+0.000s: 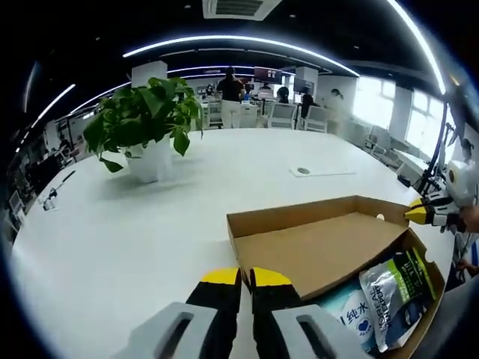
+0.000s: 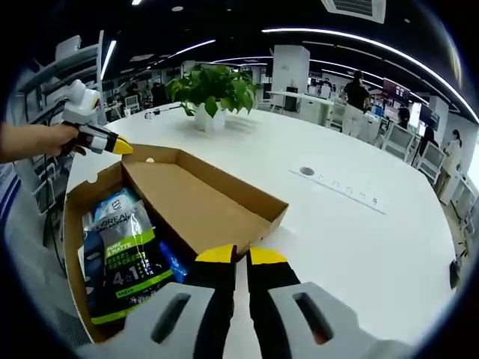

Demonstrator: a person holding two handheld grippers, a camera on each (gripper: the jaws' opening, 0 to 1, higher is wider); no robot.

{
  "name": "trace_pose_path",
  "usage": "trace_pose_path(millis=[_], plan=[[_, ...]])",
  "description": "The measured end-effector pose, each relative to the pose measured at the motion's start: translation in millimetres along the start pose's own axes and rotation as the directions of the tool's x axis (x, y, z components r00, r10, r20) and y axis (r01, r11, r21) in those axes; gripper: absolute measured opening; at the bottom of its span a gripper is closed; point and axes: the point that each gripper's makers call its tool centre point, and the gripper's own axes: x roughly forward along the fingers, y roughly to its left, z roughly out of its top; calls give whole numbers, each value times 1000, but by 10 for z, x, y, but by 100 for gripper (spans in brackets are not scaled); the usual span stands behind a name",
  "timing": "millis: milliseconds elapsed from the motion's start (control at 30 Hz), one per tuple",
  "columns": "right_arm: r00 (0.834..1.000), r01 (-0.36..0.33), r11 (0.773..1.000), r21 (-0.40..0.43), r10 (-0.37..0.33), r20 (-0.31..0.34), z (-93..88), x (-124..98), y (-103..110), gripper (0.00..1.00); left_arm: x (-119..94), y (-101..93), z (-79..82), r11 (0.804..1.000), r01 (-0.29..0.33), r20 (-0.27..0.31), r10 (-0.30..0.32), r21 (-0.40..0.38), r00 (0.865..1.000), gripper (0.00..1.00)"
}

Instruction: Operate the shoe box by opening the lid, removing the specified soft item, and placing it in the target area until the item is outside and the box remains undamaged.

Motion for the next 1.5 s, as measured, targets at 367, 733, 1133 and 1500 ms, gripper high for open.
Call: trace_pose_path(millis=[367,733,1133,1500], plan=[[1000,-15,994,113,12,26,-38,-82,24,5,-59,-25,8,999,-37,-31,37,13,999,4],[1000,-17,989,148,16,8,-268,-290,91,11,-271,-136,45,997,-30,-11,31,66,999,16],[998,-52,991,123,54,-10,-405,-545,332,19,-416,-348,-81,996,-9,-33,12,93,999,23],[995,-101,988,114,103,-16,-489,-755,623,26,-447,-694,-323,993,71,-73,-64,94,995,26]])
